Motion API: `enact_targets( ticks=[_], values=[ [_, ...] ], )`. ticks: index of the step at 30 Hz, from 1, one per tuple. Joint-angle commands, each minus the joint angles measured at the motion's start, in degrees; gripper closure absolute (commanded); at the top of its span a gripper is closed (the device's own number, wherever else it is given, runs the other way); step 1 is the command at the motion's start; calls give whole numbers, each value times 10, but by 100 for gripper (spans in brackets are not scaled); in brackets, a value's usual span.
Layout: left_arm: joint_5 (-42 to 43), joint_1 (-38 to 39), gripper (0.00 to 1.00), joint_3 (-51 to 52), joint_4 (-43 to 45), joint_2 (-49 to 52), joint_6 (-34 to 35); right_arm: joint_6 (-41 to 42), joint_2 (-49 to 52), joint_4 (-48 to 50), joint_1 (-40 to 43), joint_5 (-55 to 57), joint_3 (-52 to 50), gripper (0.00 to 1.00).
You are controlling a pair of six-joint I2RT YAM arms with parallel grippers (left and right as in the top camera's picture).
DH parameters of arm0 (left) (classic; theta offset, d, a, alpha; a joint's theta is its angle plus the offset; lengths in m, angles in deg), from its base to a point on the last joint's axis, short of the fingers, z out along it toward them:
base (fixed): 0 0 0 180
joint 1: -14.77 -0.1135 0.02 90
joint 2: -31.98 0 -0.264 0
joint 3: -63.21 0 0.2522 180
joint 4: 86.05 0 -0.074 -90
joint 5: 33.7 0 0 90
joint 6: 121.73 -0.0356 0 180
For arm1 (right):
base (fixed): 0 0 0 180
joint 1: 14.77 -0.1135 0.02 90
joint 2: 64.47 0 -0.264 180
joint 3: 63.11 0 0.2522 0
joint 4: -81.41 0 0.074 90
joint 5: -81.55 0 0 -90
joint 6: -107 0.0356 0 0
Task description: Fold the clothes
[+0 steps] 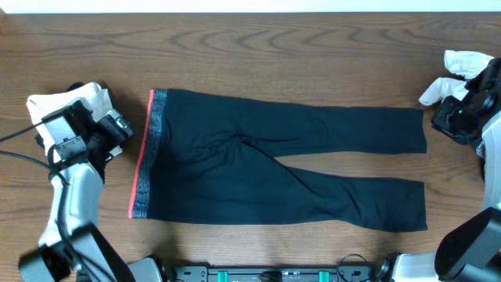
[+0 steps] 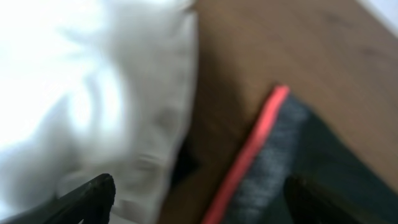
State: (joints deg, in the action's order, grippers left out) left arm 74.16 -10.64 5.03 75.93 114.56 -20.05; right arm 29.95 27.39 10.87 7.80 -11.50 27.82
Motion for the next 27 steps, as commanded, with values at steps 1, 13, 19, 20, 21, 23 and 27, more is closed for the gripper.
enact_targets(
  ticks=[1, 13, 19, 20, 21, 23, 27],
  values=[
    [9, 35, 2, -5, -20, -59, -1, -4, 0, -3, -6, -2, -2, 69],
    [10, 179, 2, -5, -328, -113, 12, 5, 0, -127, 12, -5, -5, 71],
    [5, 190, 2, -5, -437, -116, 21, 8, -20, -121, 28, -56, -75, 74],
    [0, 190, 2, -5, -445, -118, 21, 8, -29, -111, 32, -77, -96, 75],
    [-2, 190, 2, -5, -453, -122, 21, 13, -38, -103, 37, -90, -115, 75],
    [-2, 190, 2, -5, -467, -132, 21, 29, -64, -86, 47, -93, -162, 75],
    [-22, 190, 2, -4, -496, -161, 45, 47, -115, -66, 56, -80, -236, 74]
  ],
)
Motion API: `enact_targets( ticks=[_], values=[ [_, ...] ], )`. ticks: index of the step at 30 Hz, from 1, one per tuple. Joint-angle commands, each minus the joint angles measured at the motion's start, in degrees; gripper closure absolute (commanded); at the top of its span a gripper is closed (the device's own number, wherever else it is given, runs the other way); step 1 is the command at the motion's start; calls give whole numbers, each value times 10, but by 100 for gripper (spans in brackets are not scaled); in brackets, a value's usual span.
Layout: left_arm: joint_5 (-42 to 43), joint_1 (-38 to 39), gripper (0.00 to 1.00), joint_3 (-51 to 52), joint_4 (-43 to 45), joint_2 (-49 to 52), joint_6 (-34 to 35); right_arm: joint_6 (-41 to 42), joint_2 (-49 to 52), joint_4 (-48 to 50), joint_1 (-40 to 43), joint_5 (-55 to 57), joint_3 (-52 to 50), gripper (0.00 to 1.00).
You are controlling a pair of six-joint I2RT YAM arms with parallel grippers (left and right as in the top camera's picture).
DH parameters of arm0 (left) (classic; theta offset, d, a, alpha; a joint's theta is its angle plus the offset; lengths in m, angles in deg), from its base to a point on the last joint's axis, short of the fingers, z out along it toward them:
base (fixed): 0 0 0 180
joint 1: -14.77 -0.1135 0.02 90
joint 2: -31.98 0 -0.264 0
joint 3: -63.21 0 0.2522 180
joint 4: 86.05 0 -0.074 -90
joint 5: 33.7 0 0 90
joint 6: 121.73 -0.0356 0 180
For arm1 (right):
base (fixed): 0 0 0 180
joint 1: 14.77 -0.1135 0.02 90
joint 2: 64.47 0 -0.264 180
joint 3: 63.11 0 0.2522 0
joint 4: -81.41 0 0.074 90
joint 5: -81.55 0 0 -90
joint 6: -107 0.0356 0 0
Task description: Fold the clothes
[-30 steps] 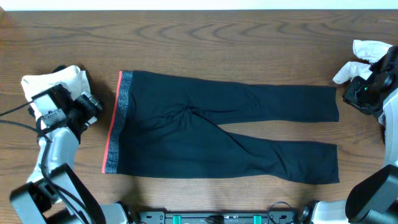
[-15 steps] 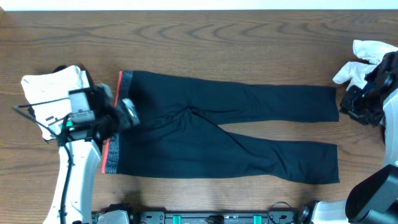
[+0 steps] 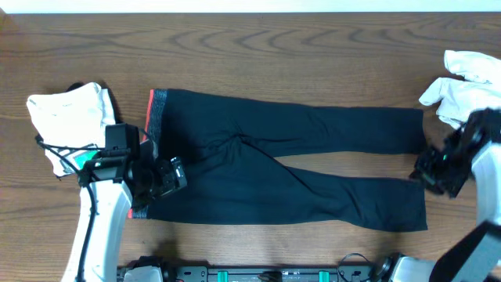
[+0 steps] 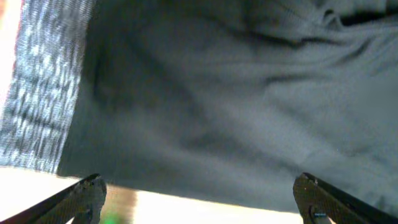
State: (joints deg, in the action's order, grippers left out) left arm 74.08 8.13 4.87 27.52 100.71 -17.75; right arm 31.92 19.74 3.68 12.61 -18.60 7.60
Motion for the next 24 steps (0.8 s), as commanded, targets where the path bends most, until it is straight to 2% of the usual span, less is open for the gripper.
enact_targets(
  ticks=[1, 9, 15, 24],
  values=[
    [-24, 2, 2, 0, -19, -29, 29, 43, -52, 9, 9, 3, -53, 74],
    [-23, 2, 2, 37, -50, -50, 108, 130, -142, 17, 9, -2, -169, 63],
    [-24, 2, 2, 71, -41, -50, 133, 165, -192, 45, 9, -9, -237, 33],
    [-35, 2, 2, 103, -25, -47, 225, 184, -207, 87, 10, -8, -300, 34]
  ],
)
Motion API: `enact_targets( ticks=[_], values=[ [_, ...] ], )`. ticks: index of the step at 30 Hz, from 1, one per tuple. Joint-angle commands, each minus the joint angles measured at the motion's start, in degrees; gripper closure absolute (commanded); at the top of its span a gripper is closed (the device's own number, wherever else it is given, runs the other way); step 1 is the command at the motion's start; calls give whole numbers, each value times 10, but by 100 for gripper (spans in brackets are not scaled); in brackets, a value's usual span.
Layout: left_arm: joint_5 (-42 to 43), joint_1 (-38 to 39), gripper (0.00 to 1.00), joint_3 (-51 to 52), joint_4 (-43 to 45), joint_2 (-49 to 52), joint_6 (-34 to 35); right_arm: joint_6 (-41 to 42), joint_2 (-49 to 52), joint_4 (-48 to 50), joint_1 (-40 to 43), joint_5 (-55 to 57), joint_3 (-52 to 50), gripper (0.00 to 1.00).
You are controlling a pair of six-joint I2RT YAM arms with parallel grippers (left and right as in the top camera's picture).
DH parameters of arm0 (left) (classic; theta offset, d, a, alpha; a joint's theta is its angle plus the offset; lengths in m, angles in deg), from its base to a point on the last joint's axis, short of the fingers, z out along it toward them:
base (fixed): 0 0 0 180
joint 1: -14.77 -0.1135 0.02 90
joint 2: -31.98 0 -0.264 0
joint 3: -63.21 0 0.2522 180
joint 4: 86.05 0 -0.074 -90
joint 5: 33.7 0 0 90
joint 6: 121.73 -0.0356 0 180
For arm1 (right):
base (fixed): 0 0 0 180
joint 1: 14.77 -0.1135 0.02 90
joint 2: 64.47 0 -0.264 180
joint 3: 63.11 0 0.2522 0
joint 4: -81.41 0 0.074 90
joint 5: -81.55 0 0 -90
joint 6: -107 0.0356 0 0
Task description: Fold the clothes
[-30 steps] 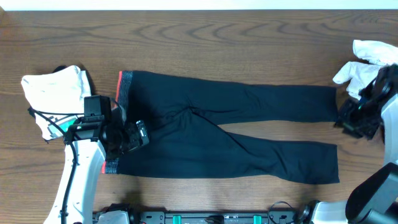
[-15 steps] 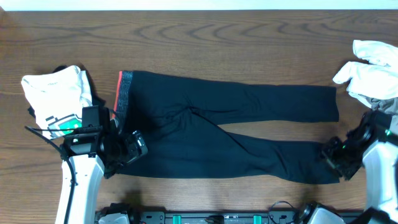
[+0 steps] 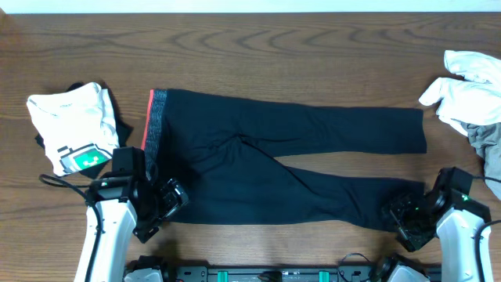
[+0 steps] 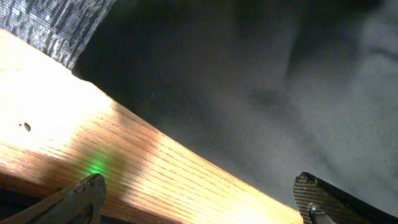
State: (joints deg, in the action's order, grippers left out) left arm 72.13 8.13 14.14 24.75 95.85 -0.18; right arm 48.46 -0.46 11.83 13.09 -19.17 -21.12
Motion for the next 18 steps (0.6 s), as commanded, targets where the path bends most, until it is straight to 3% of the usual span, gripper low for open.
enact_targets(
  ticks=[1, 18],
  values=[
    [-16, 2, 2, 16, 7, 1, 64, 24, -5, 12, 5, -2, -20, 34],
    [-15, 2, 2, 34, 41, 1, 86, 114, -5, 162, 20, 63, -85, 35]
  ],
)
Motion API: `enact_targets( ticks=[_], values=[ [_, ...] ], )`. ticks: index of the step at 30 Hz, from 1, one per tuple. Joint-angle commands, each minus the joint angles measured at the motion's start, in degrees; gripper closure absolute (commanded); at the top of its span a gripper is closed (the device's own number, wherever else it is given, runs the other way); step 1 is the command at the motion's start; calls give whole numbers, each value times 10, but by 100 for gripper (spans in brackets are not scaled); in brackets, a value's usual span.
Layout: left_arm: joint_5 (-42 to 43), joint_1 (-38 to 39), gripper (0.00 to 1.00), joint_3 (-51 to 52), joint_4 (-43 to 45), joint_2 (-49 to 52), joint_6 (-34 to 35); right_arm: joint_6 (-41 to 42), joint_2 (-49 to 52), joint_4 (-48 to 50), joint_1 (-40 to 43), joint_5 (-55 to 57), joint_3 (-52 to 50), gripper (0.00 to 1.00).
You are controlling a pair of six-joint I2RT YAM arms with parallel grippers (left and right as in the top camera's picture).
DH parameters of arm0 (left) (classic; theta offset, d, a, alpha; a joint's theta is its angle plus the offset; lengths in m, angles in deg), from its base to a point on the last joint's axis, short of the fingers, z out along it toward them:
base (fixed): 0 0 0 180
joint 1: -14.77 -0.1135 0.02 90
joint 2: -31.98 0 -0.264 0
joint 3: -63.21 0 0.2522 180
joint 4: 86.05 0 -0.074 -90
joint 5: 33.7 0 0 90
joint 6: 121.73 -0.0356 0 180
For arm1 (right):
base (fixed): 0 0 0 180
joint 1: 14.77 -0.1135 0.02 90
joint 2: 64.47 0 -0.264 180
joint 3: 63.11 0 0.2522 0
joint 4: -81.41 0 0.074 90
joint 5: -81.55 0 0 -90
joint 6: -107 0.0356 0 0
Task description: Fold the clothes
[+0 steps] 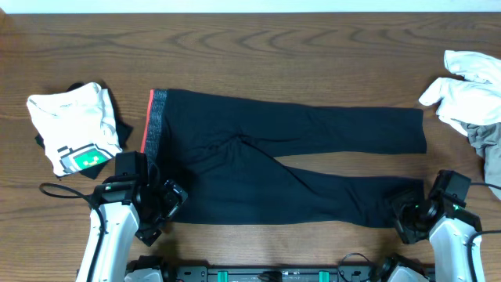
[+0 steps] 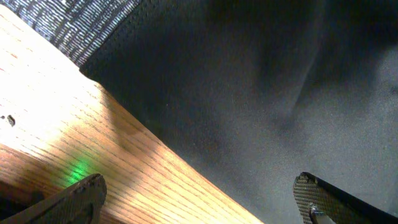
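Note:
Dark leggings (image 1: 282, 164) lie flat on the table, with a grey and coral waistband (image 1: 150, 141) at the left and both legs running right. My left gripper (image 1: 160, 207) sits at the near waistband corner; the left wrist view shows it open (image 2: 198, 200), its fingertips (image 2: 314, 196) wide apart over the dark fabric (image 2: 261, 93) and its near edge. My right gripper (image 1: 409, 218) is at the near leg's cuff (image 1: 407, 207); its jaws cannot be made out.
A folded white shirt (image 1: 70, 125) with a green print lies at the left. A loose pile of white and grey clothes (image 1: 470, 86) sits at the right edge. The wooden table (image 1: 258, 47) extends behind the leggings.
Both grippers have barely shifted. The left one sits slightly farther onto the fabric at the near waistband corner; the right one has edged a little to the right at the cuff.
The left gripper was at the white shirt and the right one by the clothes pile. Then the left was over the waistband and the right beside the leg ends. Later both were at the leggings' near edge, where they remain.

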State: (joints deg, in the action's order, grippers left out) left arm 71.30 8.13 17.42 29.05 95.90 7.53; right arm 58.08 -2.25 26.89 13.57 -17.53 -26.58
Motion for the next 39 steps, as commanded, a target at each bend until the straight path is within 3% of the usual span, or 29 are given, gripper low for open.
enact_targets(
  ticks=[1, 20, 26, 33, 36, 39],
  values=[
    [-7, 2, 2, 1, -2, 1, 9, 18, 13, 12, 19, 49, -31, 35],
    [-7, 2, 2, 1, -2, 1, 2, 17, 19, 29, 70, 129, -31, 36],
    [-7, 2, 2, 1, -2, 1, 2, 17, 38, 49, 70, 132, -31, 55],
    [-7, 2, 2, 1, -2, 1, 2, 15, 95, 81, 70, 132, -31, 60],
    [-7, 2, 2, 1, -5, 1, 0, 3, 115, 91, 70, 132, -31, 68],
    [-7, 2, 2, 1, -7, 1, 0, 0, 129, 96, 70, 132, -31, 87]
  ],
)
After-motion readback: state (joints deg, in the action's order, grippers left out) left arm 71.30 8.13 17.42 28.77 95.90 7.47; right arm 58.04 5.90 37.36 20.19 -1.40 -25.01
